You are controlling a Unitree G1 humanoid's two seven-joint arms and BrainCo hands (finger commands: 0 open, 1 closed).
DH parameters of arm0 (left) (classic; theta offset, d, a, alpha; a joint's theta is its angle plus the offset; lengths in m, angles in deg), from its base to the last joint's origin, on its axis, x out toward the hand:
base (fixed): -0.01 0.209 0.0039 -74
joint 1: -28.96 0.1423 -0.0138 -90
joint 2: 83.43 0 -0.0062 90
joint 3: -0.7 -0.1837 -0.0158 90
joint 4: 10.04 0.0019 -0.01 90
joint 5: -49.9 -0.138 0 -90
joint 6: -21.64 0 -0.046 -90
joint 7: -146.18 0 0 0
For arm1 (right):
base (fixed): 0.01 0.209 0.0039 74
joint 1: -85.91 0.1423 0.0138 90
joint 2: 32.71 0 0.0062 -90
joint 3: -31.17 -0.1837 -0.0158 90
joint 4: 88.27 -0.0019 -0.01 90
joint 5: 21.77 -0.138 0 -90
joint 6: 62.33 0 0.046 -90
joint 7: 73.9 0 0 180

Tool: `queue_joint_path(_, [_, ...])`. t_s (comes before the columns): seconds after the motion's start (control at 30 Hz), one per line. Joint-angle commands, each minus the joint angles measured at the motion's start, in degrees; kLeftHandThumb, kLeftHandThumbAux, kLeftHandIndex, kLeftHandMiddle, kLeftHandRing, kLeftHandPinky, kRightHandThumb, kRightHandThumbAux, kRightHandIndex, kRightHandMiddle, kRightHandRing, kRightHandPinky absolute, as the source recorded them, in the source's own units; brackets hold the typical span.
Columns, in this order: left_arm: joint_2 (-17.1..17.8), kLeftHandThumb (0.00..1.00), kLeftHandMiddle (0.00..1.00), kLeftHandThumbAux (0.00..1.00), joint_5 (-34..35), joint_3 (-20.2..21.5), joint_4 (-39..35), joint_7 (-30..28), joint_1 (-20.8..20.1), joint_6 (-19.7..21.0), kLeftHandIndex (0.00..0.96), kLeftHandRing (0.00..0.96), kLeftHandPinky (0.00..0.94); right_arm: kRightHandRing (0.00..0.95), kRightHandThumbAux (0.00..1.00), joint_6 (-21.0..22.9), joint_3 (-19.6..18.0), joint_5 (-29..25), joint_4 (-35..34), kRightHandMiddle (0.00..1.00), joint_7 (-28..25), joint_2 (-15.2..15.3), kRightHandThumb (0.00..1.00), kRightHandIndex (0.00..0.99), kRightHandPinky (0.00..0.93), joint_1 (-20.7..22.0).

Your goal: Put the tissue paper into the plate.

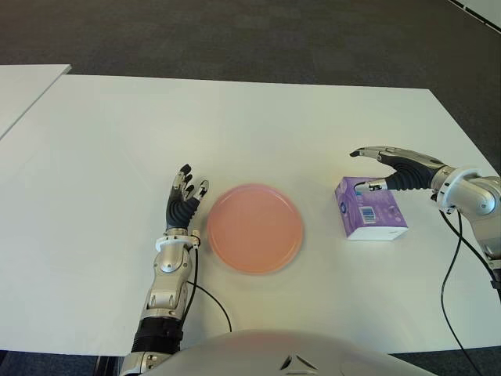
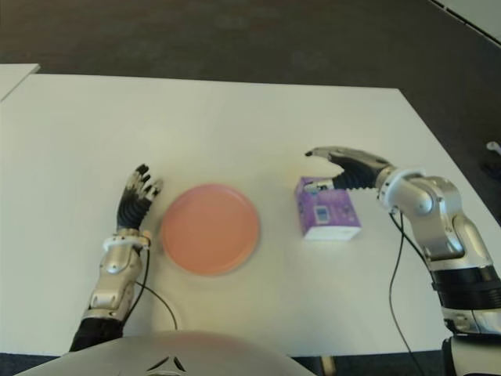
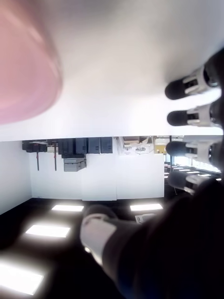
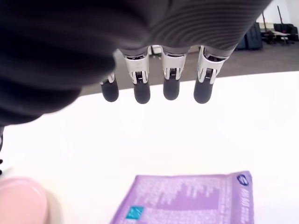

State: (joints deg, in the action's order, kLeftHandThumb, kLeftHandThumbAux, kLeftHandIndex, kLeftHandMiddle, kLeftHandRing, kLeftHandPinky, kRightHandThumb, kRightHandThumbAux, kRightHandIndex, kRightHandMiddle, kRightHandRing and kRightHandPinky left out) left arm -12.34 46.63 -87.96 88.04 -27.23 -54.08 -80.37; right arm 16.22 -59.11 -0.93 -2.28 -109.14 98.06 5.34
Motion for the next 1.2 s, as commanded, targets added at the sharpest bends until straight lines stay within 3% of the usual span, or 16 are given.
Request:
queue_joint_path(0.03, [0.71,0.000,0.000,0.606,-0.11,-0.06,0.49,-0.60,1.13,-0.05,0.001,0.000,0.000,0.000,0.288,-3.77,1.01,2.87,1.88,0.000,2.26,0.26,0.165,0.000,0.000,-1.88])
queue_joint_path(0.2, [1.36,0.000,0.000,0.605,-0.19,-0.30,0.32,-1.07,1.35,0.36,0.000,0.000,0.000,0.000,0.309,-8.85,4.50,7.67,6.57,0.000,7.66,-1.79,0.181,0.000,0.000,-2.00])
queue_joint_path(0.5, [1.79,0.000,0.000,0.607,0.10,-0.30,0.03,-1.57,1.64,0.88,0.000,0.000,0.000,0.000,0.325,-14.60,5.29,9.34,9.03,0.000,10.45,-0.89,0.146,0.000,0.000,-1.86])
queue_joint_path(1.03, [2.39,0.000,0.000,0.585,-1.14,-0.46,-0.66,-0.92,2.59,0.93,0.000,0.000,0.000,0.000,0.344,-14.23,4.73,8.74,9.70,0.000,8.09,0.96,0.112,0.000,0.000,-1.21])
queue_joint_path(1.13, [2.65,0.000,0.000,0.583,-1.28,-0.43,-0.39,-1.03,2.60,0.45,0.000,0.000,0.000,0.000,0.342,-15.59,-2.77,4.35,6.13,0.000,6.74,5.78,0.114,0.000,0.000,-7.75])
queue_joint_path(1.2, [2.87,0.000,0.000,0.583,-1.35,-0.45,-0.09,-1.13,2.61,-0.03,0.000,0.000,0.000,0.000,0.343,-15.62,-2.11,6.30,8.10,0.000,8.09,5.34,0.121,0.000,0.000,-7.41])
